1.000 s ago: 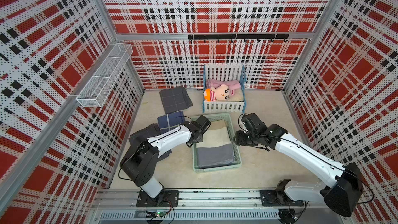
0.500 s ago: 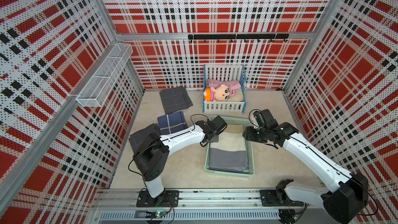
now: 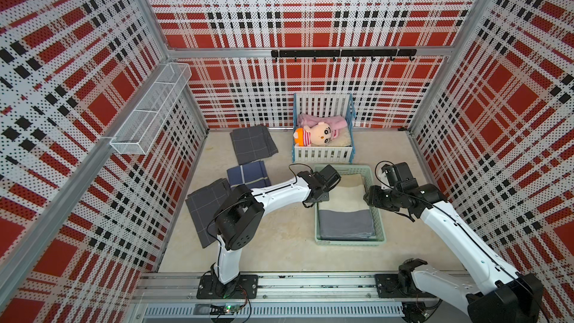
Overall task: Put the folded pillowcase in the basket
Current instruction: Move the basket to the center of the board.
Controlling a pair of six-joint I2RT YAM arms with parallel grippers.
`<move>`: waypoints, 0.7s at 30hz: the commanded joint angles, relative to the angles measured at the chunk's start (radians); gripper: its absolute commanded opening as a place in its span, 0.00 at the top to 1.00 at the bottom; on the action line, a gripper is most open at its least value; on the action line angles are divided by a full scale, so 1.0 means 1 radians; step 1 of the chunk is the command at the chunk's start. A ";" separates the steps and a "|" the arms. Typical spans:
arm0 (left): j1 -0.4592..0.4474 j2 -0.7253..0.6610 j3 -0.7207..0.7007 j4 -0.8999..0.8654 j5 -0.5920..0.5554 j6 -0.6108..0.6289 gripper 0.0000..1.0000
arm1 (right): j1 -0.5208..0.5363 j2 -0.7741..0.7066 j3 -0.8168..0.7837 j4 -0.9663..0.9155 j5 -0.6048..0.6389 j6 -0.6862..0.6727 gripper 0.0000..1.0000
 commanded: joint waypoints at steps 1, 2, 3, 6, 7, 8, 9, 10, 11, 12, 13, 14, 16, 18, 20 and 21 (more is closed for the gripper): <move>0.004 -0.025 -0.034 0.001 0.009 -0.003 0.94 | -0.007 -0.004 0.002 -0.008 -0.008 -0.018 0.49; 0.006 -0.031 -0.041 0.001 0.016 -0.005 0.83 | -0.006 -0.002 0.004 -0.008 -0.009 -0.020 0.49; 0.006 -0.040 -0.048 -0.001 0.020 -0.005 0.76 | -0.007 -0.002 0.004 -0.008 -0.010 -0.020 0.48; 0.006 -0.099 -0.067 -0.015 -0.003 -0.009 0.63 | -0.007 -0.005 0.012 -0.006 -0.018 -0.020 0.47; 0.009 -0.125 -0.073 -0.024 -0.021 -0.011 0.60 | -0.007 -0.005 0.017 -0.006 -0.023 -0.022 0.47; 0.021 -0.160 -0.082 -0.033 -0.042 -0.011 0.57 | -0.007 -0.006 0.019 -0.006 -0.028 -0.025 0.47; 0.040 -0.204 -0.094 -0.039 -0.059 -0.006 0.55 | -0.006 -0.005 0.018 -0.003 -0.037 -0.025 0.47; 0.063 -0.235 -0.109 -0.042 -0.070 0.002 0.54 | -0.007 -0.007 0.015 0.003 -0.044 -0.025 0.47; 0.104 -0.266 -0.130 -0.044 -0.078 0.013 0.54 | -0.005 -0.006 0.007 0.012 -0.054 -0.022 0.47; 0.155 -0.299 -0.156 -0.045 -0.077 0.024 0.54 | -0.006 -0.007 -0.001 0.022 -0.064 -0.017 0.49; 0.207 -0.319 -0.178 -0.045 -0.063 0.034 0.55 | -0.006 -0.005 -0.009 0.033 -0.079 -0.015 0.54; 0.270 -0.339 -0.204 -0.045 -0.049 0.048 0.56 | -0.005 -0.006 -0.017 0.044 -0.092 -0.009 0.59; 0.386 -0.352 -0.241 -0.038 -0.027 0.080 0.64 | -0.001 -0.010 -0.028 0.067 -0.111 0.010 0.62; 0.477 -0.334 -0.246 -0.017 -0.016 0.120 0.67 | 0.011 -0.016 -0.031 0.084 -0.118 0.028 0.63; 0.531 -0.300 -0.225 -0.002 -0.030 0.154 0.67 | 0.021 -0.015 -0.021 0.084 -0.112 0.033 0.62; 0.555 -0.273 -0.210 0.007 -0.032 0.166 0.67 | 0.027 -0.015 -0.014 0.084 -0.111 0.035 0.62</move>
